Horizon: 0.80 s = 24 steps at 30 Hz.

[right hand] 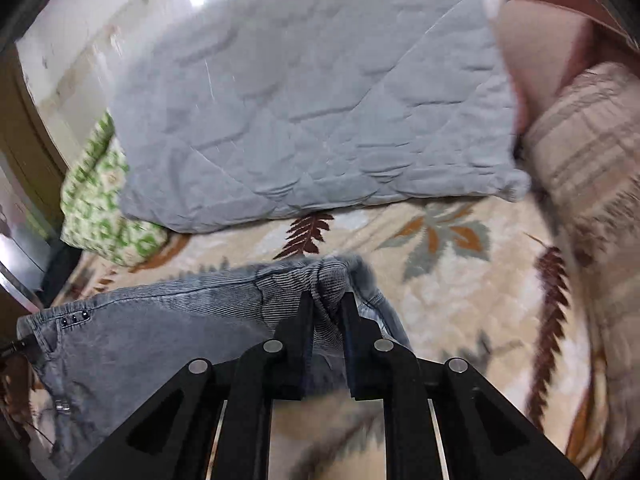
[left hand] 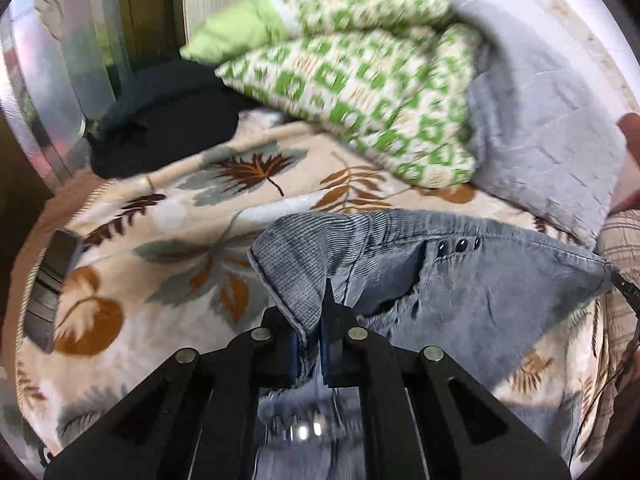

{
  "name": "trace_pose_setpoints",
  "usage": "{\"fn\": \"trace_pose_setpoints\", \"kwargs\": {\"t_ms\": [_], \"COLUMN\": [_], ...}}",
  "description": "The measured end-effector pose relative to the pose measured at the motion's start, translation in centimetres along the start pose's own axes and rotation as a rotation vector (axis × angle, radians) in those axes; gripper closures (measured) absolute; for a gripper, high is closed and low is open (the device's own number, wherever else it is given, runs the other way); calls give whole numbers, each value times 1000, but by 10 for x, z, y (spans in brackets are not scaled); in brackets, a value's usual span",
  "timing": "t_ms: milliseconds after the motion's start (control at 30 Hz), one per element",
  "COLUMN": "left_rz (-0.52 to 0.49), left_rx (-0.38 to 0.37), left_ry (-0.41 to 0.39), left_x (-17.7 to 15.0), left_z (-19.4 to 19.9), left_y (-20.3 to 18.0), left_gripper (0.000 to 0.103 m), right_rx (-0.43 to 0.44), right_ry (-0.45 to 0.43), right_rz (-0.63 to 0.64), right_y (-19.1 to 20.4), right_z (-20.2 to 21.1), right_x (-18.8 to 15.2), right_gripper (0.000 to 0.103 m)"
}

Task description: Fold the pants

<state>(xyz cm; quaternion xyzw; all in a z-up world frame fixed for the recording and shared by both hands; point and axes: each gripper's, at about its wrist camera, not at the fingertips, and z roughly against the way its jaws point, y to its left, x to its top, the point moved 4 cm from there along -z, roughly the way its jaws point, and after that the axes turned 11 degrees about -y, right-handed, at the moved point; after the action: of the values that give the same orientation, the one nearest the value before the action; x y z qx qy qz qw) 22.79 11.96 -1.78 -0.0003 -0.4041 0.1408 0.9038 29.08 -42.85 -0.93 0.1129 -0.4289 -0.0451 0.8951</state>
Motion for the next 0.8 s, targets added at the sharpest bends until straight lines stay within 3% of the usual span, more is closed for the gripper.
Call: {"fn": "trace_pose_setpoints", "kwargs": {"t_ms": [167,300,433,533,600,700,733,767,800], "left_rz": [17,33,67,113,124,186,203,217,227], "left_rx": [-44,-78,-75,-69,-64,-131,-152,-179,-202], "left_ry": [-51,-28,96,233,232,203,203,201,197], "left_x": [-32,-77,-136,-171,-177,-177,-177,-176,-176], "left_z": [66,98,92,80,91,118,123,128,130], "left_y": [8,16,31,43,49,55,54,51,48], "left_gripper": [97,96,93,94,94,92,85,79,59], "right_rx": [49,49,-11,-74,-88,-115,-106,-90,-70], "right_ry": [-59,-59,2,76,76,20,-11,-29,-40], "right_rz": [-79,-172,-276,-324,-345,-323,-318,-315,-310], "right_y": [-16,-45,-79,-97,-101,-95,-88,-81,-74], "right_z": [87,146,172,181,196,230,242,248,251], "right_x": [-39,-102,-176,-223,-235,-236,-233,-231,-229], "right_gripper": [91,90,86,86,83,49,34,27,26]}}
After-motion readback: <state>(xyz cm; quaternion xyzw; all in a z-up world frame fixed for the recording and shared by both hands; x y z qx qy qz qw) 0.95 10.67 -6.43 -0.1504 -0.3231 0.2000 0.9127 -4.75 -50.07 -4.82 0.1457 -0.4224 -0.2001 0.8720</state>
